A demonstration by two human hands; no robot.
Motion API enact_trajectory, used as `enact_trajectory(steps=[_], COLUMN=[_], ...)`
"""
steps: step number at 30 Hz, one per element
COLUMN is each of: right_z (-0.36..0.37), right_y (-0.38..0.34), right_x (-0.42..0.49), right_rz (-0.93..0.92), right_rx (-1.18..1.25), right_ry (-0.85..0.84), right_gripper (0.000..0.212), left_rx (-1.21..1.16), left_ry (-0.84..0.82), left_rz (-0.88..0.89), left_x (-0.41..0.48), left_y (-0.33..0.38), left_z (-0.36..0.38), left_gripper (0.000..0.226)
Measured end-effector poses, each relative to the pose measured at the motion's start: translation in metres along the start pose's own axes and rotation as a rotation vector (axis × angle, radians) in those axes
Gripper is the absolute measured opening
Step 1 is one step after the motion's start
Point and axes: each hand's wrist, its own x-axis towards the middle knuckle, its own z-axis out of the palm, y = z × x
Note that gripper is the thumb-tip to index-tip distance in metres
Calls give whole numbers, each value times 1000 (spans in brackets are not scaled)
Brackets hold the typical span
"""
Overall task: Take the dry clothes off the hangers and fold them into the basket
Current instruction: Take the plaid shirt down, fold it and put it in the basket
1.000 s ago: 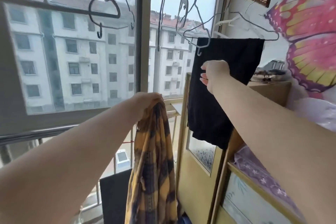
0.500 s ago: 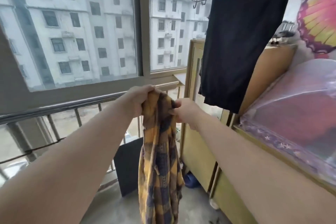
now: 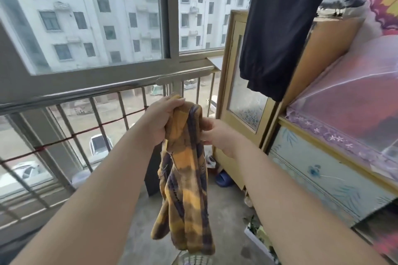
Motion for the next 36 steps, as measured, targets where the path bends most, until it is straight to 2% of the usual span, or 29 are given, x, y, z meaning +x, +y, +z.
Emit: enact_trajectory(steps=[3,4,7,10,15,19,22,24,26,29,32,36], right_z=[15,21,41,56,57,59,59,56,52,46,31,25], right_y=[9,10,15,23,8,3,5,9,11,6,4,7], right_x=[-4,-5,-3,0,-9,-8,-10,-11,-11,-11,-11,-7], right_rz=[3,9,90,132,-24,-74,-88,-113,-125,-108,-102,-113], right_rx=[1,-20,-135,-214,259,368,536,576,563,406,296,165], right_ry=[-51,-59,-82,-83,-4,23,83,105,60,91,314,465], right_gripper=[45,43,16,19,17,12,35,42,36,5,24,23], left_rx=[13,4,-75,-156,-192,-253,-276,-297,-292,-213,-161,-118], left_ry=[-82,-93,-122,-146,-135,-138,-156,-153,-151,-96,66,93], left_rz=[17,17,10,21,17,-8,-15,-23,-44,-50,-54,-90], left_x=[-10,-13,-23,-28,-37,-39,-40,-40,-40,-38,-37,-39], left_y=[-1,-2,-9,-11,-4,-10,-13,-13,-13,-14,-19,-29], left_z=[-11,-14,-17,-17,-13,-14,-17,-18,-20,-23,-26,-23], left_gripper=[43,47,44,43,42,43,34,28,32,38,20,18])
